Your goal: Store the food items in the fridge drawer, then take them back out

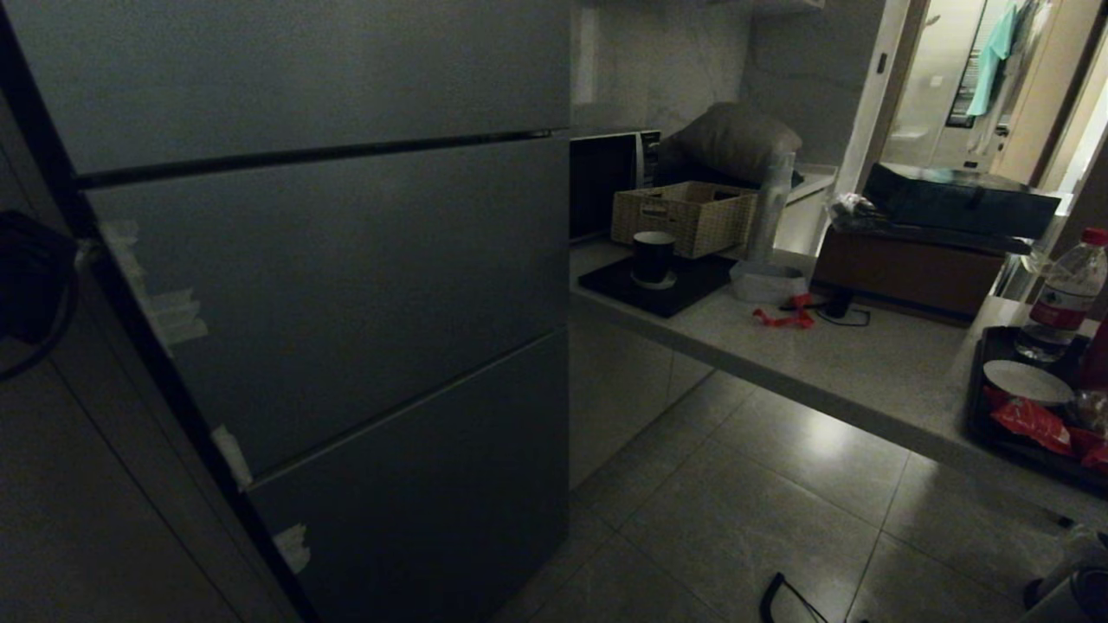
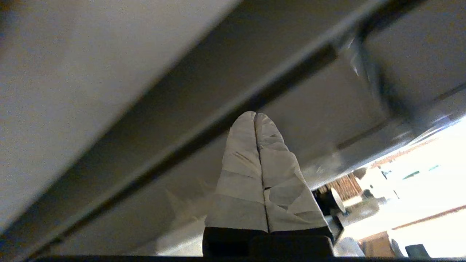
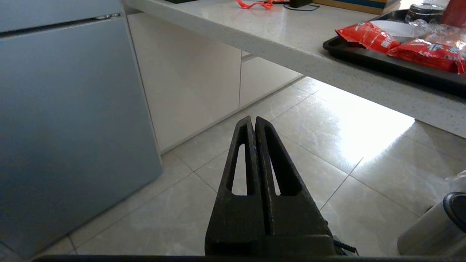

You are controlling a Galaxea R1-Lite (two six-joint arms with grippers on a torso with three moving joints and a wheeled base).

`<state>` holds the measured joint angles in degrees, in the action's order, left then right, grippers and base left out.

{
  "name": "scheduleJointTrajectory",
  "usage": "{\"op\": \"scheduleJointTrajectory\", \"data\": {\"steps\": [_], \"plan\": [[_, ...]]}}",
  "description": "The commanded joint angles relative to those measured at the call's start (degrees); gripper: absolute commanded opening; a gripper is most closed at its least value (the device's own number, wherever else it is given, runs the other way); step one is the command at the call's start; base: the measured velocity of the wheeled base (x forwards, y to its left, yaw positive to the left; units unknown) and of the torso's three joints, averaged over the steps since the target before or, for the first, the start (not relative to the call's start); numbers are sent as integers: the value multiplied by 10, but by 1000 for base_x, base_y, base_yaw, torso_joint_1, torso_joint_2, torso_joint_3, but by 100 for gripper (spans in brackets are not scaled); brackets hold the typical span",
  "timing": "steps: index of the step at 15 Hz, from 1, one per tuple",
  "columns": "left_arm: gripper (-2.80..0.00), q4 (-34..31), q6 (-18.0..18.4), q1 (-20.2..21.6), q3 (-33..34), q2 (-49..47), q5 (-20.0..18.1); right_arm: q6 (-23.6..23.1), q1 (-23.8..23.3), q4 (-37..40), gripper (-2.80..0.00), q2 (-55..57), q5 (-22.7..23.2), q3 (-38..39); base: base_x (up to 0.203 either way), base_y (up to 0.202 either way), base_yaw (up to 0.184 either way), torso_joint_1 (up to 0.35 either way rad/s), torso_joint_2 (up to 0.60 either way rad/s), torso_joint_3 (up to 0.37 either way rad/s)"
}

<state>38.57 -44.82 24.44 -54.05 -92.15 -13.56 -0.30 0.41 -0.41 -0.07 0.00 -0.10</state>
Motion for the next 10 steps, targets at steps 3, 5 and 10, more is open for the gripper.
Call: {"op": "scheduleJointTrajectory", "data": {"steps": [3, 5, 10], "plan": [[-280, 1, -41, -36, 16, -12, -7, 0, 0, 0, -280, 1, 0, 0, 0, 0, 0, 0, 0, 0], [-280, 2, -43, -39, 32, -6, -17, 0, 0, 0, -280, 1, 0, 0, 0, 0, 0, 0, 0, 0], [-280, 3, -65, -55, 65, 12, -59, 0, 0, 0, -280, 1, -1, 0, 0, 0, 0, 0, 0, 0]]}}
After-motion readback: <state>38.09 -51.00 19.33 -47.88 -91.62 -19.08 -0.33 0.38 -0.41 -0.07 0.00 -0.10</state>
